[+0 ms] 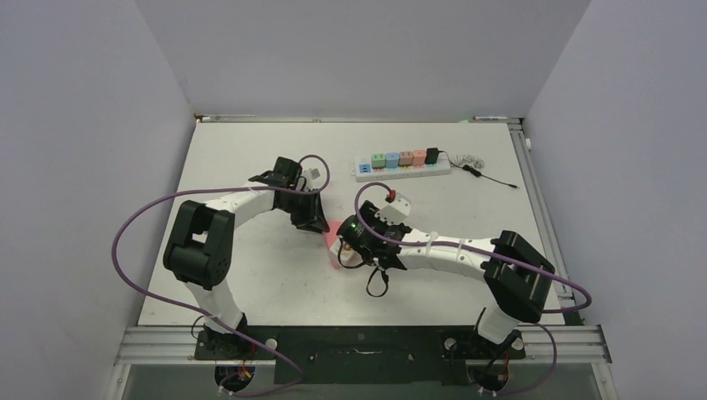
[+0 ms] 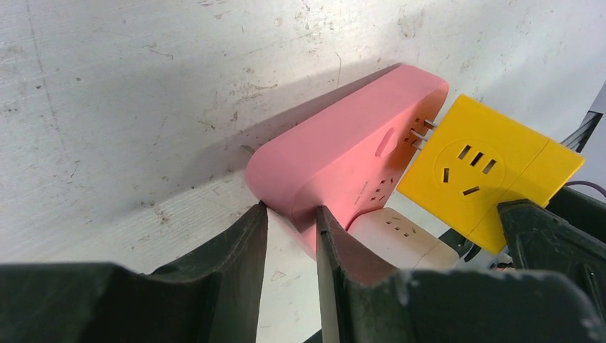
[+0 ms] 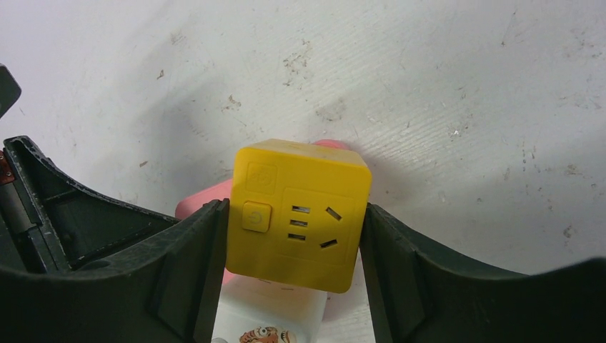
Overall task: Pull the plug off the socket
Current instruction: Remove the plug from the socket.
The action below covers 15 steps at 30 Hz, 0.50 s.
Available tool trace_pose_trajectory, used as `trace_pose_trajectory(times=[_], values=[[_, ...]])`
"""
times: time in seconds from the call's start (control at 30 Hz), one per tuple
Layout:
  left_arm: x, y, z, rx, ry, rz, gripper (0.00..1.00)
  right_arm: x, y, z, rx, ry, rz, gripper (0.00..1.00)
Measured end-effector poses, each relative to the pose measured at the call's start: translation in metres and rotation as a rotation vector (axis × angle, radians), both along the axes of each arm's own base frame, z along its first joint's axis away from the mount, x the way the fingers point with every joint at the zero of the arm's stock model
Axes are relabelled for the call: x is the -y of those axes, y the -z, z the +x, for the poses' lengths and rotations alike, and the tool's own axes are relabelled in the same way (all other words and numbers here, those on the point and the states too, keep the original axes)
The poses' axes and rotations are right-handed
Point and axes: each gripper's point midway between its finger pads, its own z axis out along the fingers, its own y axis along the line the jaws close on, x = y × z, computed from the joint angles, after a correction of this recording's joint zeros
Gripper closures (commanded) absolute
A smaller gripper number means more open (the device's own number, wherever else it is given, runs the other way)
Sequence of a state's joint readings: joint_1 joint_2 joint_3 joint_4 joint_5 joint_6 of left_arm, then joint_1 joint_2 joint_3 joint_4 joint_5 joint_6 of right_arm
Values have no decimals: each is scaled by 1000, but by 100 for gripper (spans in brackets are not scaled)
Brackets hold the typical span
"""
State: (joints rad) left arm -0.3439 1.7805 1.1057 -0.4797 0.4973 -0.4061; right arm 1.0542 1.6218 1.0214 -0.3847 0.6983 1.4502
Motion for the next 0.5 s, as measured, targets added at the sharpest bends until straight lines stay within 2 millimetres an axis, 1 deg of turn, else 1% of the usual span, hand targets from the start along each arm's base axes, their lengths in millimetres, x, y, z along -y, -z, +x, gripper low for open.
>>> trace_pose_trajectory(times=[0.2,0.23,0.3,0.33,0.4,0.5], values=[[-2,0,0,-3,-5,0,100,1,1,6,-20,-9,3,95],[-2,0,1,-2,-6,-1,97,1,1,8,-27,-11,10,95],[-2,-1,2,2,-8,-3,83,2,1,11,-34,-18,24,95],[-2,-1,3,4,-9,-4,74,3,1,12,-36,-22,33,95],[-3,-2,4,9,-11,-6,58,4,2,13,-37,-34,54,95],[-6,-4,8,37,-11,3,44,9,3,13,-33,-51,92,95]])
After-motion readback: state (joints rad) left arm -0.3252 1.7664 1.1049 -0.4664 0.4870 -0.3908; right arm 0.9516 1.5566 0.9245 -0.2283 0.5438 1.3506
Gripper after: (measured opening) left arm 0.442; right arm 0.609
